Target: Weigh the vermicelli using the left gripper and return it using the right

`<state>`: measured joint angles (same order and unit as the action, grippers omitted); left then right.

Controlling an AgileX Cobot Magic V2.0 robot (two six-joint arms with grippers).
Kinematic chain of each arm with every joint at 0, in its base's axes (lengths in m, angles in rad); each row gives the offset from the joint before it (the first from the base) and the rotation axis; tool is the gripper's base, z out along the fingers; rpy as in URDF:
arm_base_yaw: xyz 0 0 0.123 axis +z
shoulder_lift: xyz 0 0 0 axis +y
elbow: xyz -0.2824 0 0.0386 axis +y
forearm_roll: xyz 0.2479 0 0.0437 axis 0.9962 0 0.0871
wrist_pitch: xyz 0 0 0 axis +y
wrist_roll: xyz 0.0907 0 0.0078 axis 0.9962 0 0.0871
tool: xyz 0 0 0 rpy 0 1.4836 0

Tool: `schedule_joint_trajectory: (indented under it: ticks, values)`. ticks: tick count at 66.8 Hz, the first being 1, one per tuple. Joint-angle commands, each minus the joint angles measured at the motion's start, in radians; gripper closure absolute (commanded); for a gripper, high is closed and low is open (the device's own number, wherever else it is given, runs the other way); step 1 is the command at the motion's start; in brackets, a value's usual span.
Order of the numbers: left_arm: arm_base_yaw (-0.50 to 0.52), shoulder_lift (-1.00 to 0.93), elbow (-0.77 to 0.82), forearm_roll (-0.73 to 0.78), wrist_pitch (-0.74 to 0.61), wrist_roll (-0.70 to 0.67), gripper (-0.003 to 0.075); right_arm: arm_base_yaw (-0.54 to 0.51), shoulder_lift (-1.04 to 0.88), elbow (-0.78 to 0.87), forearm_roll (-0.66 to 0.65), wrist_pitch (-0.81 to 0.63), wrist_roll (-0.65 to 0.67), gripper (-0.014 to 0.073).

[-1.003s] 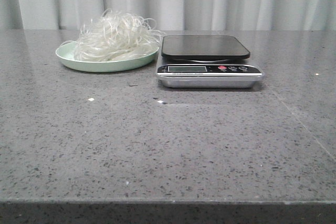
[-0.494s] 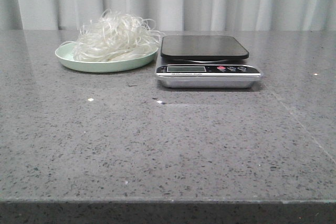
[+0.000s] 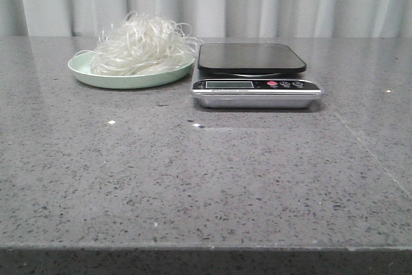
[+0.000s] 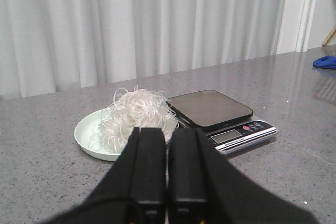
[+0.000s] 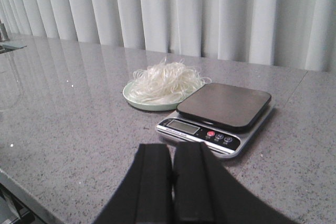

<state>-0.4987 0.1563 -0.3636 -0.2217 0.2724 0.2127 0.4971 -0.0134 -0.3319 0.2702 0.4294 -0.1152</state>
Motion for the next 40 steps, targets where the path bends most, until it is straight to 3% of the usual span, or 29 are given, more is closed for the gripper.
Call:
schedule_joint_trajectory:
  ticks: [1, 25, 40]
  values:
    - [-0.001, 0.013, -0.026, -0.012, -0.076, 0.0, 0.0594, -0.005, -0.005, -0.024, 0.004, -0.063, -0.009, 0.0427]
    - [0.009, 0.013, 0.014, -0.012, -0.089, 0.0, 0.0594, -0.005, -0.005, -0.024, 0.004, -0.063, -0.009, 0.0427]
    - [0.182, 0.001, 0.137, 0.118, -0.15, -0.002, 0.0594, -0.005, -0.005, -0.024, 0.004, -0.063, -0.009, 0.0427]
